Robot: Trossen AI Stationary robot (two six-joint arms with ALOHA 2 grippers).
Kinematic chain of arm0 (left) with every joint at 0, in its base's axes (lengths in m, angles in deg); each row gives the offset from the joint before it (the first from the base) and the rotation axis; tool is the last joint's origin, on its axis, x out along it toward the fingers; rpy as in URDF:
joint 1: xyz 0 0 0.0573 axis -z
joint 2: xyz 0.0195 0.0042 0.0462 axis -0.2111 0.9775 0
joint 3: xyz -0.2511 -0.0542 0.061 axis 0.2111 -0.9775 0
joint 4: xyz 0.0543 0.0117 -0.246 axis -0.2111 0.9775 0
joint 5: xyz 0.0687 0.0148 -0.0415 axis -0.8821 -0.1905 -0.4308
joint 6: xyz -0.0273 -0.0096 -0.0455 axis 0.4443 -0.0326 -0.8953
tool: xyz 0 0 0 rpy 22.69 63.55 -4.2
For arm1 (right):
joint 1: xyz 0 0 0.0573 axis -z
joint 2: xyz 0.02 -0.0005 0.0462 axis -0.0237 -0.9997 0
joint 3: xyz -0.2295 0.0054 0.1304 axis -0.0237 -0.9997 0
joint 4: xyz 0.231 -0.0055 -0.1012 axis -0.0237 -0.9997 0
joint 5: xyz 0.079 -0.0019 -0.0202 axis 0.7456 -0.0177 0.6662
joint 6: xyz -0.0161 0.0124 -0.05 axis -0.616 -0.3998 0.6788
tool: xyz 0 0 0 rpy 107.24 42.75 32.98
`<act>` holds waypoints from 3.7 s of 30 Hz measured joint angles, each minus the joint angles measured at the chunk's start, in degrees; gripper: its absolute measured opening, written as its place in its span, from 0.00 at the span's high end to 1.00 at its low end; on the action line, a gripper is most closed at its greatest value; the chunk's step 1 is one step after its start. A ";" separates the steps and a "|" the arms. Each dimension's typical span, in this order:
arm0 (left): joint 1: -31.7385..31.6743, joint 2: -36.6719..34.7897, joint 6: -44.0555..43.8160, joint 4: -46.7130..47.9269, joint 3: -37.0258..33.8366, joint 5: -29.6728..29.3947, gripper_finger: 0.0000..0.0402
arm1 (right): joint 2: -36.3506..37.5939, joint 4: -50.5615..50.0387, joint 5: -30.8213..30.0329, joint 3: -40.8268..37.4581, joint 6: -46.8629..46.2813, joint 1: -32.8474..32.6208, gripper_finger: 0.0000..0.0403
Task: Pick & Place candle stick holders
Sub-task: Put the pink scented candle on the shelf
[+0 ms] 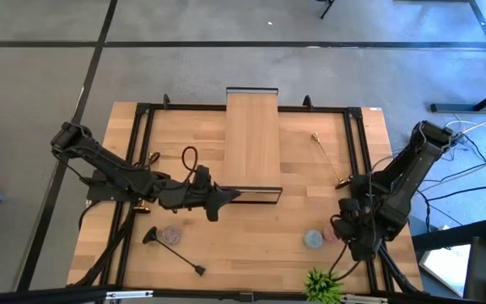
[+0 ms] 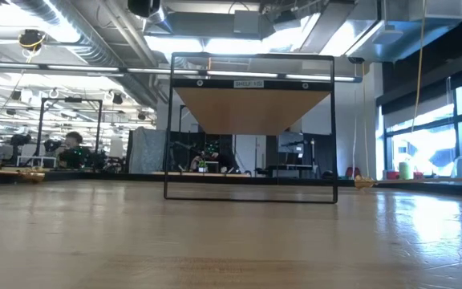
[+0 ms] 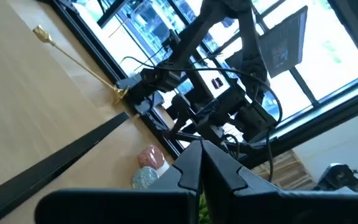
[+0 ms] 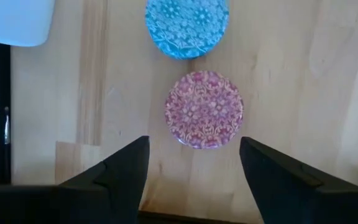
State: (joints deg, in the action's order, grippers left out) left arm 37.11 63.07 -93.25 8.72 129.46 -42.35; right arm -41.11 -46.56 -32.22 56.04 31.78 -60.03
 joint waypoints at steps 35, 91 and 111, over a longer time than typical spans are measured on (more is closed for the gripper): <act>2.85 -0.02 1.49 -1.27 0.00 7.80 0.99 | -11.76 4.50 3.93 0.00 -8.97 6.14 0.17; 2.85 -0.02 2.49 -1.25 0.00 7.80 0.99 | -15.11 13.20 3.23 -5.27 -17.64 7.65 0.18; 2.92 -0.02 2.04 -1.29 0.00 8.26 0.99 | -15.29 8.72 8.92 -4.00 -23.85 12.26 0.25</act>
State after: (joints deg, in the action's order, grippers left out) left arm 40.02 63.04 -91.21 7.43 129.46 -34.09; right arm -56.40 -37.83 -23.30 52.04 7.92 -47.77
